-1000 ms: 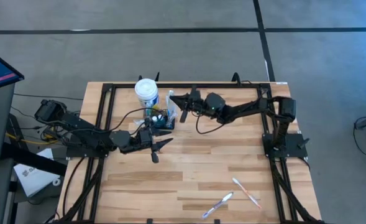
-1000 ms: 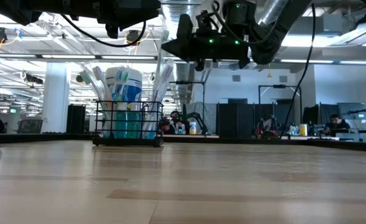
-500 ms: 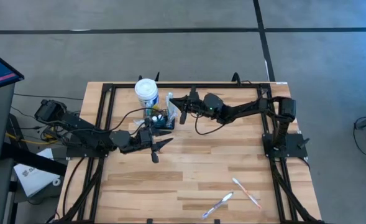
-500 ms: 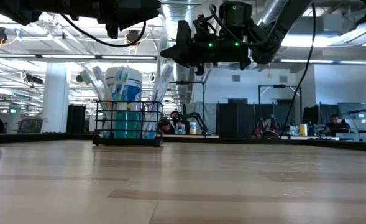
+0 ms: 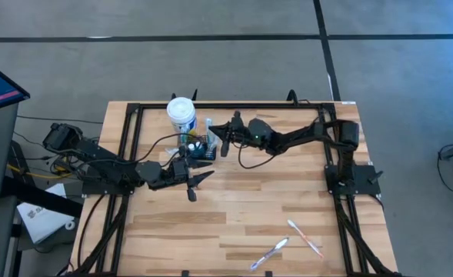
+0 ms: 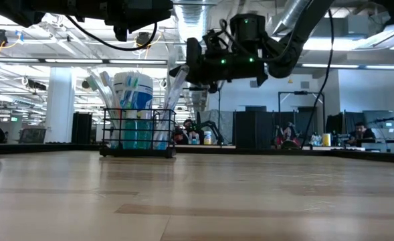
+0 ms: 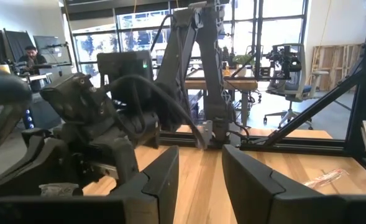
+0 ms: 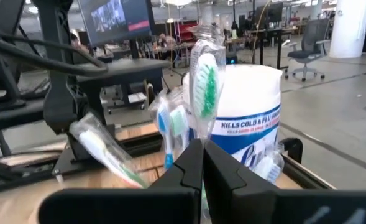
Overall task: Pick & Place toothbrushing station
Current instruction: Put the green toothbrush into the wire organizer
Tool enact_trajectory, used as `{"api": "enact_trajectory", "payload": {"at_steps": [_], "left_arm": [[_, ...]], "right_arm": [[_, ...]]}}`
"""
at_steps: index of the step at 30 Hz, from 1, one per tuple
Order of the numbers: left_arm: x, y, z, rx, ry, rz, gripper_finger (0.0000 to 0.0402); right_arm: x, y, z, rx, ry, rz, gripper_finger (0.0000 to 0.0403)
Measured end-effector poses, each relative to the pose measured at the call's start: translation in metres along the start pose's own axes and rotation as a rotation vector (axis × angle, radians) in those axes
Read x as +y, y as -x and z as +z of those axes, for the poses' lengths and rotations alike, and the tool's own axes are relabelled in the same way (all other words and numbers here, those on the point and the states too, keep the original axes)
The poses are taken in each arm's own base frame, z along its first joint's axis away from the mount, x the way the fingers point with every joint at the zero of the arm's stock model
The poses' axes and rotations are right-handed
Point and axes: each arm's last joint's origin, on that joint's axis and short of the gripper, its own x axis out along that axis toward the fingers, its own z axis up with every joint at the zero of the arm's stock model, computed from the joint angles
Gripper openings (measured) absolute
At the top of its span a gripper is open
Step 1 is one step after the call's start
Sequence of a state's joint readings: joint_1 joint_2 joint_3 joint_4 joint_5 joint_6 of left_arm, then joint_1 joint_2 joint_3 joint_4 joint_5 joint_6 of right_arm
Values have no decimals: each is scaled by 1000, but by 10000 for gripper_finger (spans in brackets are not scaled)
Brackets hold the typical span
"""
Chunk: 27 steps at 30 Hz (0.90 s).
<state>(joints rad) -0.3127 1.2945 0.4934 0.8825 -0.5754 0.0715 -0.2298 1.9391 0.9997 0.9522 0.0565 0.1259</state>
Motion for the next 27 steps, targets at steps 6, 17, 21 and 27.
{"api": "enact_trajectory", "payload": {"at_steps": [6,17,21,27], "left_arm": [[0,0,0,0,0,0,117],[0,0,0,1,0,0,117],[0,0,0,3,-2,-1,117],[0,0,-1,10,-7,-1,117]], "right_arm": [[-1,-4,-12,-27,-10,3,0],[0,-2,-5,-32,7,14,0],[-4,-1,-2,-37,16,4,0],[-10,-1,1,-60,17,-8,0]]}}
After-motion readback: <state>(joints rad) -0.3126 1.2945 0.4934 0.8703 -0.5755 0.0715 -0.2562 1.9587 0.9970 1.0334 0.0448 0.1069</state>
